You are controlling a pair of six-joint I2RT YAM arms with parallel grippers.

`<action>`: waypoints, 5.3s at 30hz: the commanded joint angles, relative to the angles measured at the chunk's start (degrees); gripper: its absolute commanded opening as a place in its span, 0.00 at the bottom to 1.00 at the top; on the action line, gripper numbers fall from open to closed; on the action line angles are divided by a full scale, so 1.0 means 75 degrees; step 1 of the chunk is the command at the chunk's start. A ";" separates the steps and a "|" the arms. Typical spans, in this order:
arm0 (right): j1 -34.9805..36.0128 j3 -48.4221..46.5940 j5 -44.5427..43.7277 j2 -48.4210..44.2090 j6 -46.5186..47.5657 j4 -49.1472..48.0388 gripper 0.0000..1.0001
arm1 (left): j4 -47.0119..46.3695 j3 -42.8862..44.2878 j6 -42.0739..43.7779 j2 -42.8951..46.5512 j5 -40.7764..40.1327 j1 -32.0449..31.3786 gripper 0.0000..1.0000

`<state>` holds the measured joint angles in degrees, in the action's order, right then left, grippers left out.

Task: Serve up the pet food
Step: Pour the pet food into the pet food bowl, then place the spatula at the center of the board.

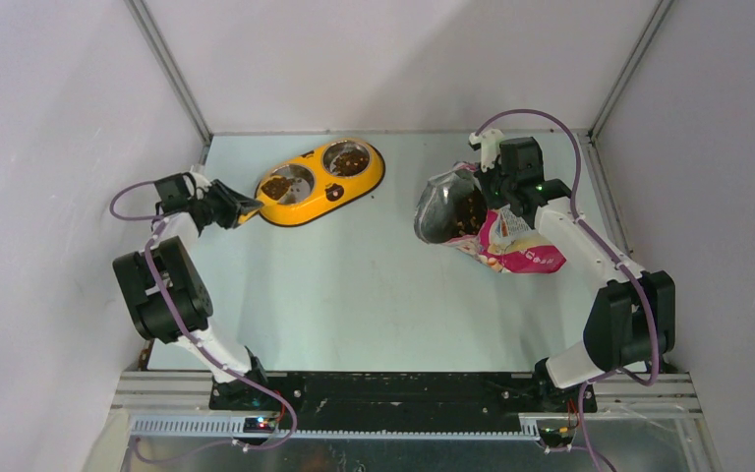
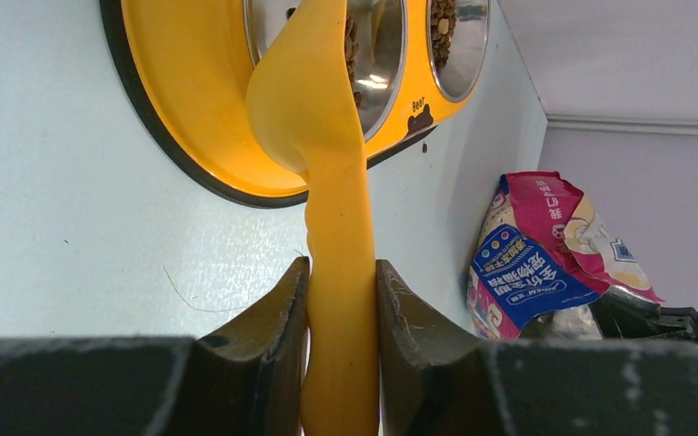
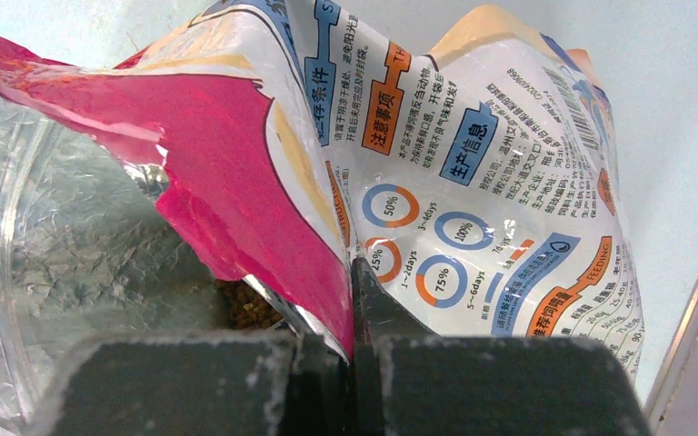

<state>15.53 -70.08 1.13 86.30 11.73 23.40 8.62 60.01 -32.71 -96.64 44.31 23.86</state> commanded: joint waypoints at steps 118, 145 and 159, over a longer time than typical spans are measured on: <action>-0.0239 -0.0054 0.0395 -0.0626 -0.0215 0.0255 0.00 | 0.3998 0.3499 0.4860 0.0713 -0.8195 -0.4607 0.00; -0.0261 -0.0054 0.0499 -0.0750 -0.0253 0.0285 0.00 | 0.4520 0.3885 0.4447 0.1284 -0.5820 -0.4638 0.00; -0.0313 -0.0054 0.0547 -0.0860 -0.0295 0.0285 0.00 | 0.4014 0.1222 0.3964 0.2906 -0.0641 -0.4340 0.00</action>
<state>14.00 -70.06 5.67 82.98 9.80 25.65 42.35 74.19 -1.41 -77.82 27.64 -8.60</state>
